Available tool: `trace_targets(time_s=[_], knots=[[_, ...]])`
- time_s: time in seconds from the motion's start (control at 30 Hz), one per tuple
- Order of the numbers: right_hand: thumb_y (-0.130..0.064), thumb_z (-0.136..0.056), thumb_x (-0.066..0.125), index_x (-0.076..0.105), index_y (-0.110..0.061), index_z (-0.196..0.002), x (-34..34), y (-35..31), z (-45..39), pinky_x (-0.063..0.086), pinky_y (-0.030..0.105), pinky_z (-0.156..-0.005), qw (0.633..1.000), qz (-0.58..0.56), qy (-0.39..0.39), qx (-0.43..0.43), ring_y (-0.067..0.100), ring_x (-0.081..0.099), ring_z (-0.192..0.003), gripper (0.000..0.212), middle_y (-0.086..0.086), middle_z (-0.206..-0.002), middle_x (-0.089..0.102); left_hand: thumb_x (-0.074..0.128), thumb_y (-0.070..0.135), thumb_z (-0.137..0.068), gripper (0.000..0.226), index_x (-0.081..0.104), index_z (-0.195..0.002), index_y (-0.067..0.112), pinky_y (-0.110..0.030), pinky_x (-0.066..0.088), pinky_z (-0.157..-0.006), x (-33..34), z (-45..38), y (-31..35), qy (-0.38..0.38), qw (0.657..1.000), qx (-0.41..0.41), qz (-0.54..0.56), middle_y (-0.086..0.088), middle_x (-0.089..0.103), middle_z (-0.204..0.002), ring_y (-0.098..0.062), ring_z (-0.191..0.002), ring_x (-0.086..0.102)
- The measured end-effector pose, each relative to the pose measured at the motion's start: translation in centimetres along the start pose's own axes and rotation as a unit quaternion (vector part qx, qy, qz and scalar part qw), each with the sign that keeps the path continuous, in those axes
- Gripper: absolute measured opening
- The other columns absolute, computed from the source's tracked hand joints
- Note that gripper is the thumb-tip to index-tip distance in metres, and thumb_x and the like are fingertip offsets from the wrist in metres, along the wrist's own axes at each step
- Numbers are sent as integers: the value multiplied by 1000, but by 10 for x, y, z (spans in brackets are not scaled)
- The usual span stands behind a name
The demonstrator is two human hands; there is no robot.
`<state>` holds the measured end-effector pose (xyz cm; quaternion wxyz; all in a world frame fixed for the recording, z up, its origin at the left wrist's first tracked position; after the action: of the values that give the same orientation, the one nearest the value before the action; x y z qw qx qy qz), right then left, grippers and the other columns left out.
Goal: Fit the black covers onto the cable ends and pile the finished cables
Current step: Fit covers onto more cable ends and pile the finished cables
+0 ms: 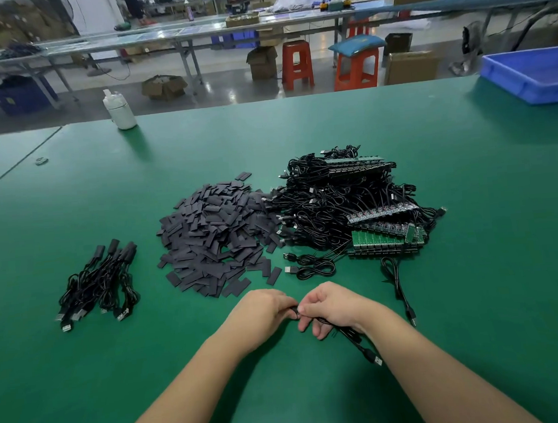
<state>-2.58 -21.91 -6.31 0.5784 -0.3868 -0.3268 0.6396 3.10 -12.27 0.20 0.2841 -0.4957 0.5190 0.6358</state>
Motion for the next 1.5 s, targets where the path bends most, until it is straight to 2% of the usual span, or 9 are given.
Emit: trace_targets(time_s=[0.23,0.4,0.73,0.97,1.1,1.23,1.3,1.4,1.5], knots=[[-14,-105,50,65,-2,-111,-2,-2,1,55,25,-59,999,-44,14,-6,11,62,-58,21,9,-98,76,58,26,-98,24,71,-116,17,-28,45,-87,-2,-4,-2,1,1000,-14,6,-3,70,-103,-18,-97,62],[-12,-108,42,63,-2,-107,1,-5,4,56,25,-60,1000,-29,-3,-1,9,61,-57,23,10,-96,73,55,24,-97,24,70,-116,19,-33,45,-88,5,-9,2,-52,998,-11,-24,-2,67,-101,-20,-97,60],[0,-105,34,47,-3,-133,-2,-6,7,56,27,-61,999,-44,-1,11,13,63,-59,31,16,-100,72,51,19,-98,20,63,-114,18,-41,47,-86,18,-16,3,-135,986,-32,-96,-5,59,-102,-25,-96,59],[-1,-105,37,48,0,-130,-4,-6,5,59,29,-65,999,-50,5,-4,16,64,-63,28,16,-98,70,47,0,-90,33,55,-117,17,-43,50,-82,22,-15,8,-171,974,-36,-146,-6,53,-108,-29,-93,59],[-1,-104,40,49,-3,-129,-7,-5,5,60,30,-66,997,-77,15,-7,17,66,-65,26,23,-109,66,46,6,-92,36,49,-127,15,-42,49,-81,24,-13,8,-144,977,-20,-158,-6,50,-112,-29,-97,57],[-3,-104,42,50,-5,-130,-13,-6,6,60,32,-69,985,-170,33,-27,18,67,-69,27,20,-111,68,50,23,-99,40,45,-139,22,-32,48,-93,5,-10,-4,65,992,-104,26,4,54,-128,-16,-106,58],[-3,-105,43,53,-5,-126,-17,-4,7,60,34,-72,973,-225,44,-31,20,69,-73,24,18,-109,71,60,28,-95,31,56,-125,25,-24,48,-85,-1,1,-22,173,940,-226,187,11,64,-113,-10,-92,63],[-2,-105,44,54,1,-119,-20,-1,7,62,36,-76,958,-281,49,-31,21,71,-75,17,15,-101,72,69,31,-90,9,69,-93,22,-21,48,-58,17,4,-28,159,864,-318,357,8,71,-77,-7,-57,59],[-2,-104,45,53,1,-114,-20,-1,7,63,35,-74,953,-298,53,-30,23,72,-77,12,17,-93,69,70,27,-90,18,71,-80,13,-22,40,-52,27,1,-19,144,834,-320,427,2,62,-60,-12,-51,50]])
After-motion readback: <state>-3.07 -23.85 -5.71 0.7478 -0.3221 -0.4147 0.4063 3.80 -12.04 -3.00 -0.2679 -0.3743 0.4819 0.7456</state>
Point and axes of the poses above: each hand's wrist, its own z-axis away from the middle knuckle, its own x-axis out of the palm, y = z × x, the point moved 8 cm from there along -z, towards the middle knuckle
